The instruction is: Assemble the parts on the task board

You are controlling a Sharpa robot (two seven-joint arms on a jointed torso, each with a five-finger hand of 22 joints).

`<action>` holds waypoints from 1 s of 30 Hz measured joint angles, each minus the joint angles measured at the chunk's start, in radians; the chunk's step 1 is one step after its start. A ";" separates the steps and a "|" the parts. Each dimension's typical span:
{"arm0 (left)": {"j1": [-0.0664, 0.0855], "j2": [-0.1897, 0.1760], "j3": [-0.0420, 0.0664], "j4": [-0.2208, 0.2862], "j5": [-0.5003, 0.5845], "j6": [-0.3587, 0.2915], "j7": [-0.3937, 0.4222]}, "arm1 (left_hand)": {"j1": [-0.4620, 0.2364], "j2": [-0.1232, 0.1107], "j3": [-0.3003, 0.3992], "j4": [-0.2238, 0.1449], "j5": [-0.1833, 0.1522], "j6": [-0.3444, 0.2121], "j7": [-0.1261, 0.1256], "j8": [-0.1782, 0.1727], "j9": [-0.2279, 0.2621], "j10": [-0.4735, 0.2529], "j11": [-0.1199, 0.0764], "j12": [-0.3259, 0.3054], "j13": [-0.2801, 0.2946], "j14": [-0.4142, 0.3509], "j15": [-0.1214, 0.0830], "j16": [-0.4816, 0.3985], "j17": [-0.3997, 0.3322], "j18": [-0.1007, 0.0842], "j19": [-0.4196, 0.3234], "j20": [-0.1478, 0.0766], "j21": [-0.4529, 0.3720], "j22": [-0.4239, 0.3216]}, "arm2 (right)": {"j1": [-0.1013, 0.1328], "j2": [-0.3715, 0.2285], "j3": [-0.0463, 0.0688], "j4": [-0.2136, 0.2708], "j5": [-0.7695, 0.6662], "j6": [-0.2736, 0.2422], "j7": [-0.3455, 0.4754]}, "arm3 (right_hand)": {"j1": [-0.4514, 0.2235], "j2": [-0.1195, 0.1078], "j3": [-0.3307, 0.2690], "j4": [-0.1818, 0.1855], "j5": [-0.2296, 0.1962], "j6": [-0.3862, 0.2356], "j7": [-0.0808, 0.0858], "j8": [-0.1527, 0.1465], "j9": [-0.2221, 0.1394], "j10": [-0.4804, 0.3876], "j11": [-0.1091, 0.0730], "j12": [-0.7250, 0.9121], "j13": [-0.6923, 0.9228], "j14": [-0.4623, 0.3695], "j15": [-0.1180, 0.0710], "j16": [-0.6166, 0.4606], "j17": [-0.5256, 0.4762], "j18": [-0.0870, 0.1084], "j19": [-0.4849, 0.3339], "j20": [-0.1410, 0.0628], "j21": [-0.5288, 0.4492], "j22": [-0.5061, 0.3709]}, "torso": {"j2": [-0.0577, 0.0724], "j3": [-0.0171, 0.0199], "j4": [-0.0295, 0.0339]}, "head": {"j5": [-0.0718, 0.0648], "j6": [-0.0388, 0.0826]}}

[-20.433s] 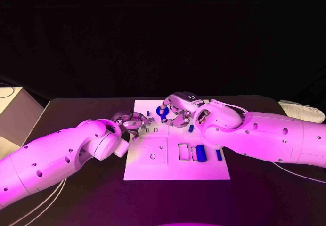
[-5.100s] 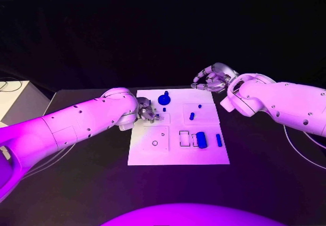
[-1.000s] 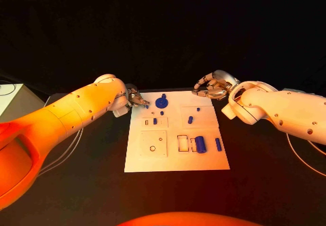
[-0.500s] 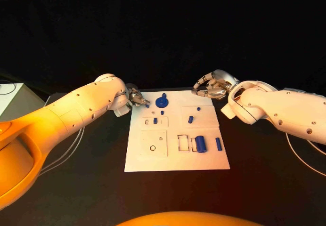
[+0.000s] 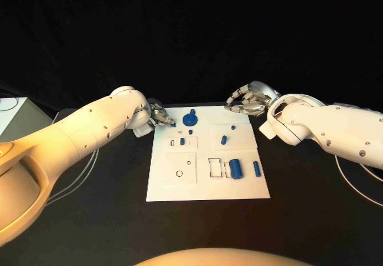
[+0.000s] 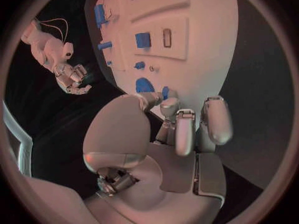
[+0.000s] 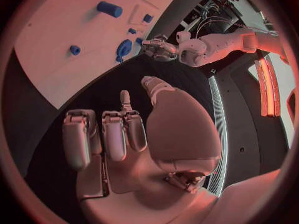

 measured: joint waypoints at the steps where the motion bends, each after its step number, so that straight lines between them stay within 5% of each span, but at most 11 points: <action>1: 0.000 0.000 0.000 0.000 0.002 0.002 0.000 | 0.000 0.000 0.005 0.005 0.008 -0.002 0.002 0.004 0.000 0.000 0.000 0.000 0.000 0.000 0.000 0.000 0.000 0.000 0.000 0.000 0.000 0.002 | 0.000 0.000 0.000 0.000 0.000 0.000 0.000 | 0.000 0.000 0.000 0.000 0.000 0.000 0.000 0.000 0.000 0.000 0.000 0.000 0.000 0.000 0.000 0.000 0.000 0.000 0.000 0.000 0.000 0.000 | 0.000 0.0000 0.0002 | 0.000 0.000; 4: -0.001 0.000 -0.001 0.000 0.007 0.005 0.000 | 0.000 0.000 0.016 0.016 0.027 -0.001 0.006 0.007 0.000 0.000 0.000 0.000 0.001 0.000 0.000 0.000 0.000 0.000 0.000 0.000 0.000 0.004 | 0.000 0.000 0.000 -0.001 0.000 0.000 0.000 | 0.000 0.000 0.000 0.000 0.000 0.000 0.000 0.000 0.000 0.000 0.000 0.000 0.000 0.000 0.000 0.000 0.000 0.000 0.000 0.000 0.000 0.000 | 0.000 0.0000 0.0006 | 0.000 0.000; 12: -0.002 -0.004 -0.003 0.012 0.025 0.003 0.001 | -0.065 -0.020 0.026 0.023 0.152 0.039 -0.003 0.041 0.010 0.044 -0.011 0.019 0.036 0.002 -0.010 0.004 0.000 0.000 0.011 -0.011 0.019 0.029 | 0.000 0.000 0.000 -0.002 0.000 0.001 0.000 | 0.000 0.000 0.000 0.000 0.000 0.000 0.000 0.000 0.000 0.000 0.000 0.000 0.000 0.000 0.000 0.000 0.000 0.000 0.000 0.000 0.000 0.000 | -0.001 -0.0003 0.0016 | 0.000 0.000; 19: -0.002 -0.026 -0.003 0.051 0.040 -0.005 0.001 | -0.095 -0.028 0.026 0.023 0.204 0.048 -0.011 0.051 0.032 0.056 -0.016 0.020 0.047 0.000 -0.015 0.004 0.000 0.000 0.014 -0.014 0.023 0.034 | 0.000 -0.002 0.000 -0.003 0.000 0.002 0.000 | 0.000 0.000 0.000 0.000 0.000 0.000 0.000 0.000 0.000 0.000 0.000 0.000 0.000 0.000 0.000 0.000 0.000 0.000 0.000 0.000 0.000 0.000 | -0.001 -0.0006 0.0022 | 0.001 0.000; 30: -0.002 -0.122 -0.003 0.228 0.052 -0.025 -0.017 | -0.126 -0.028 0.020 0.018 0.252 0.065 -0.021 0.062 0.042 0.069 -0.021 0.027 0.066 0.000 -0.022 0.004 0.000 0.000 0.018 -0.018 0.027 0.040 | 0.000 -0.009 0.000 -0.007 0.000 0.002 -0.001 | 0.000 0.000 0.000 0.000 0.000 0.000 0.000 0.000 0.000 0.000 0.000 0.000 0.000 0.000 0.000 0.000 0.000 0.000 0.000 0.000 0.000 0.000 | -0.009 -0.0007 0.0108 | 0.002 0.000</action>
